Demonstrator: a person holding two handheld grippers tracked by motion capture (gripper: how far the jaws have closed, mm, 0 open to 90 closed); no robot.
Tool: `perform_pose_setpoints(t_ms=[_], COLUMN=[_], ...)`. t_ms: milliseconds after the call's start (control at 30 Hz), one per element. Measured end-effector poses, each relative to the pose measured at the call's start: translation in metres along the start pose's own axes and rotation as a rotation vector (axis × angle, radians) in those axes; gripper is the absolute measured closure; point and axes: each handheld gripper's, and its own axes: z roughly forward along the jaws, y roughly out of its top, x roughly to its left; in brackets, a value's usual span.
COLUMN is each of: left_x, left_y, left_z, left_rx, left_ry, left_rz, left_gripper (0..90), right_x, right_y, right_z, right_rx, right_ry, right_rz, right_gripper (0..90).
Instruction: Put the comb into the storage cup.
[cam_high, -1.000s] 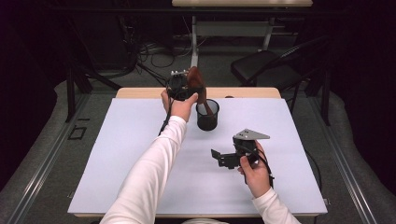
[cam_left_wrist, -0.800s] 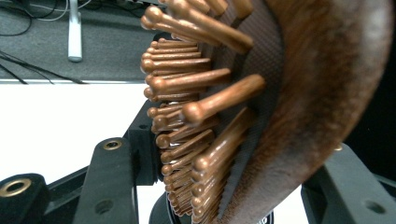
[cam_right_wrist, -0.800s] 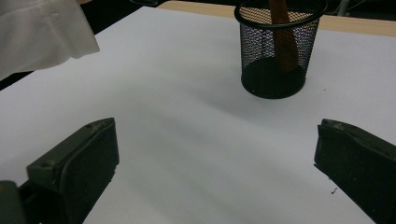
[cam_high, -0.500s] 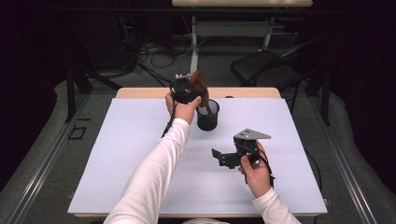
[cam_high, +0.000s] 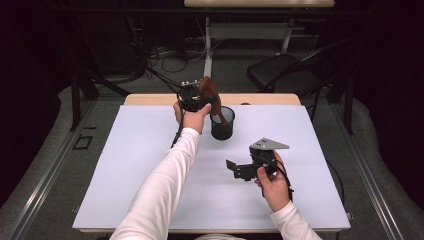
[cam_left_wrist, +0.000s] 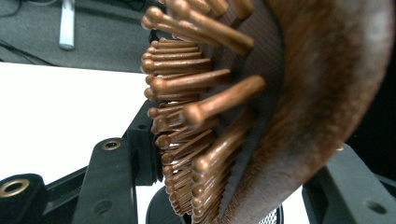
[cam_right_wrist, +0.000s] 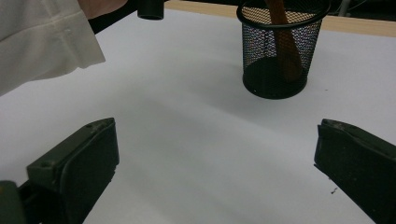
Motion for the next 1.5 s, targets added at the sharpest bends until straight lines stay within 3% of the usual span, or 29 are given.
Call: perform_pose_setpoints(t_ms=[300, 633, 867, 1333, 1500], left_x=[0.013, 0.022, 0.035, 0.033, 0.034], left_y=[-0.005, -0.009, -0.015, -0.015, -0.013], left_z=[0.0, 0.0, -0.001, -0.001, -0.001], left_rx=[-0.021, -0.04, -0.039, -0.038, -0.031], left_ry=[-0.046, -0.065, -0.086, -0.081, -0.091], left_rz=[-0.046, -0.08, -0.175, -0.143, -0.149], left_gripper=[46.7, 46.3, 45.4, 43.4, 42.4], right_x=[0.001, 0.001, 0.001, 0.002, 0.003], right_y=[-0.001, -0.001, -0.001, -0.002, -0.002], right_z=[0.001, 0.002, 0.002, 0.003, 0.004], right_rx=[0.006, 0.007, 0.009, 0.015, 0.018], right_ry=[-0.002, -0.001, 0.001, 0.002, 0.003], right_rz=[-0.004, -0.007, -0.009, -0.012, -0.013], right_gripper=[0.0, 0.0, 0.0, 0.0, 0.0])
